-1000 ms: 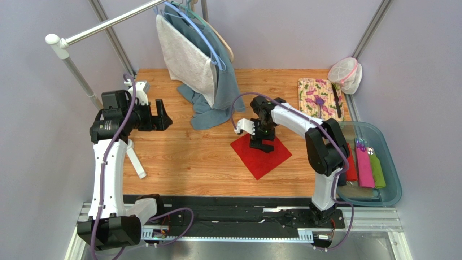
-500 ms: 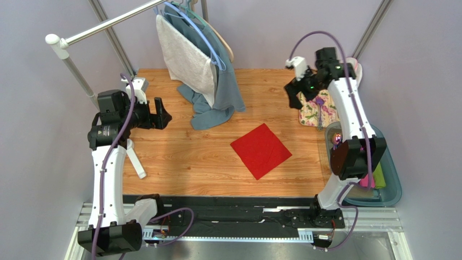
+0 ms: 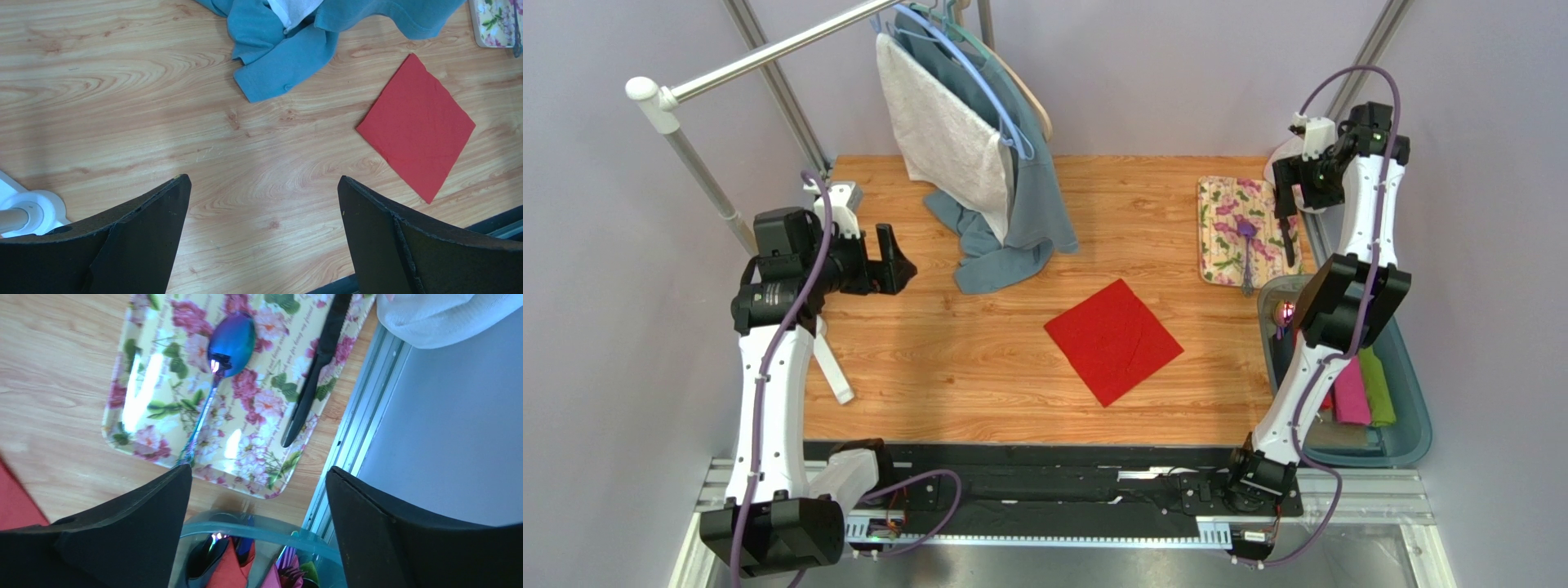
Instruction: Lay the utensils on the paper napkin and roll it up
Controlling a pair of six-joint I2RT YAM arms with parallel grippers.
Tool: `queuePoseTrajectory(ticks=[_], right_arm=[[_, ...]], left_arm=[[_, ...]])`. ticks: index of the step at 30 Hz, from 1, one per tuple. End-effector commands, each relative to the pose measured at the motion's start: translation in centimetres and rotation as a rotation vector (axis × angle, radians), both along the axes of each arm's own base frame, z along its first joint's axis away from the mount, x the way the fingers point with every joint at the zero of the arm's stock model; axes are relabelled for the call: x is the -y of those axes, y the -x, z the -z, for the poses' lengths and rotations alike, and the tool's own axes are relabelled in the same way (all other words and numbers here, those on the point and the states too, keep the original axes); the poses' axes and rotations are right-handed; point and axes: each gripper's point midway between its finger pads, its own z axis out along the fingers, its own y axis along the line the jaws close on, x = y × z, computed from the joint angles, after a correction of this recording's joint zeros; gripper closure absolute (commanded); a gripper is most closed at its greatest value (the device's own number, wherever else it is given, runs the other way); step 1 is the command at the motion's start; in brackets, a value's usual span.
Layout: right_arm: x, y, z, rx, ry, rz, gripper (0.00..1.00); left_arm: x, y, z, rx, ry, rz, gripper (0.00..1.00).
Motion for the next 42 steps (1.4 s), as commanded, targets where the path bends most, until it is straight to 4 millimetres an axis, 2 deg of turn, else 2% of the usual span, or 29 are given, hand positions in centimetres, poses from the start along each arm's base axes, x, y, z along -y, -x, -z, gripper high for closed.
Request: queuePoseTrajectory(ticks=[1, 2, 3, 5, 6, 9, 10, 17, 23, 33, 36, 42], right_arm=[[2.1, -2.6, 0.4, 0.062, 0.067, 0.015, 0.20], [2.5, -3.3, 0.7, 0.081, 0.078, 0.020, 0.24], [3.0, -3.7, 1.9, 0.068, 0.083, 0.034, 0.32], [3.9, -4.6, 2.9, 0.083, 0.085, 0.070, 0.38], [4.3, -5.0, 4.3, 0.067, 0.080, 0.082, 0.40], [5.5, -6.1, 5.5, 0.081, 0.074, 0.118, 0.42], [5.7, -6.2, 6.9, 0.062, 0.067, 0.122, 0.43], [7.2, -7.7, 10.4, 0.068, 0.059, 0.156, 0.50], [7.8, -8.4, 11.5, 0.094, 0.036, 0.162, 0.54], [7.0, -9.1, 12.4, 0.110, -0.010, 0.125, 0.61], [6.8, -9.0, 12.7, 0.106, -0.017, 0.119, 0.63], [7.0, -8.3, 14.6, 0.063, -0.007, 0.131, 0.64]], left_arm=[[-0.6, -0.5, 0.3, -0.013, -0.010, -0.017, 0.01], [-0.7, -0.3, 0.7, -0.029, -0.017, -0.022, 0.01], [-0.7, -0.3, 0.9, -0.035, -0.019, -0.020, 0.01], [-0.9, -0.2, 1.5, -0.062, -0.026, -0.024, 0.01], [-0.9, -0.1, 1.7, -0.071, -0.028, -0.026, 0.01], [-1.1, 0.1, 2.2, -0.102, -0.033, -0.035, 0.01], [-1.2, 0.0, 2.3, -0.108, -0.033, -0.036, 0.01], [-1.5, -0.1, 3.2, -0.153, -0.051, -0.035, 0.01], [-1.6, -0.4, 3.9, -0.179, -0.048, -0.039, 0.01], [-1.8, -0.5, 5.0, -0.220, -0.047, -0.042, 0.01], [-1.8, -0.5, 5.2, -0.225, -0.050, -0.042, 0.01], [-1.9, -0.2, 5.7, -0.240, -0.057, -0.037, 0.01]])
